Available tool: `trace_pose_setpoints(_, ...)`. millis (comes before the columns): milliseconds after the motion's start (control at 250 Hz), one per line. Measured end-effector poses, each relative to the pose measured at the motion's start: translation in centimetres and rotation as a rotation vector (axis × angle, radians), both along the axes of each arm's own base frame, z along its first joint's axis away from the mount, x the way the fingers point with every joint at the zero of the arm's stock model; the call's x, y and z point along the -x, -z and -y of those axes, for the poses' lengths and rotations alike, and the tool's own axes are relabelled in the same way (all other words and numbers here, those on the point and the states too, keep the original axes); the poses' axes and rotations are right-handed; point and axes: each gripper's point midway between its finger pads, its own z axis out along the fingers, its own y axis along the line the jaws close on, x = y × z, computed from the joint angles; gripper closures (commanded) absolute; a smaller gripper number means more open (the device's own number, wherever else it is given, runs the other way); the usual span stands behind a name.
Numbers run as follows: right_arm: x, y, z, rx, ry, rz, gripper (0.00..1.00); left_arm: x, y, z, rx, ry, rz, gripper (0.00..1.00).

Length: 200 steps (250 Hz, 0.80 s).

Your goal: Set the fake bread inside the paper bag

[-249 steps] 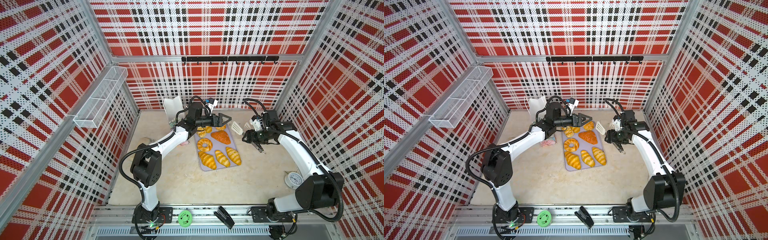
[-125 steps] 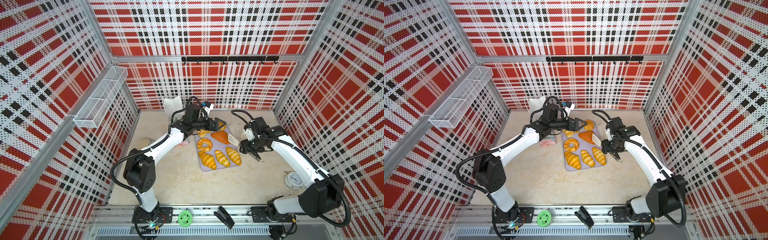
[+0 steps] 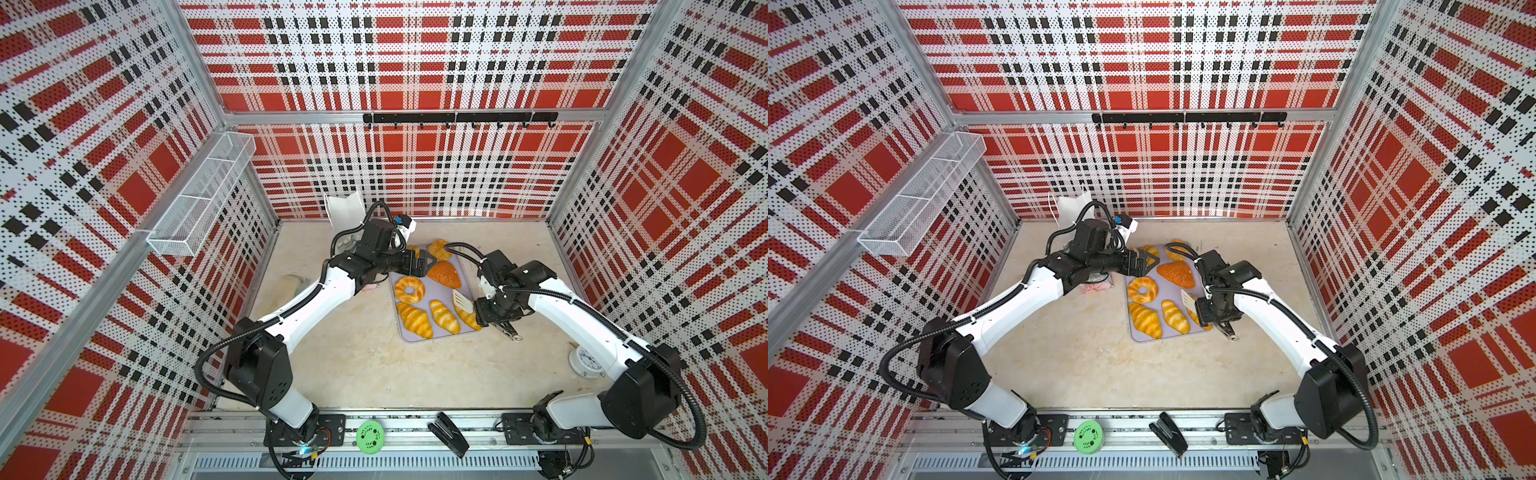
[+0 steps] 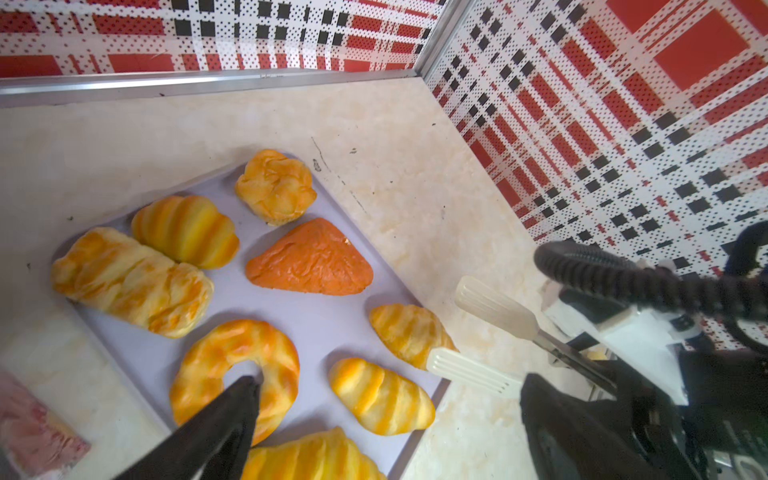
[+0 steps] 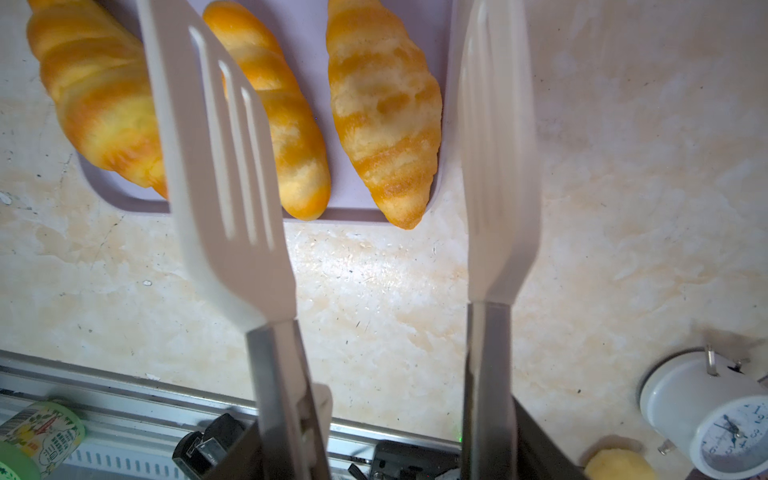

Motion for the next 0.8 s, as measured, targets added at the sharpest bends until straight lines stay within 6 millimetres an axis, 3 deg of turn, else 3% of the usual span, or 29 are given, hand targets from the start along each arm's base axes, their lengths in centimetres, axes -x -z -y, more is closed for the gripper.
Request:
trace_pose_setpoints(492, 0.3, 2.3, 0.3, 0.086, 0.008, -0.071, 0.4, 2.5, -1.3, -2.3, -0.083, -0.04, 0.079, 0.01)
trace_pose_setpoints(800, 0.7, 3.4, 0.2, 0.122, -0.011, -0.113, 0.43, 3.6, -0.4, -3.5, -0.123, -0.056, 0.07, 0.01)
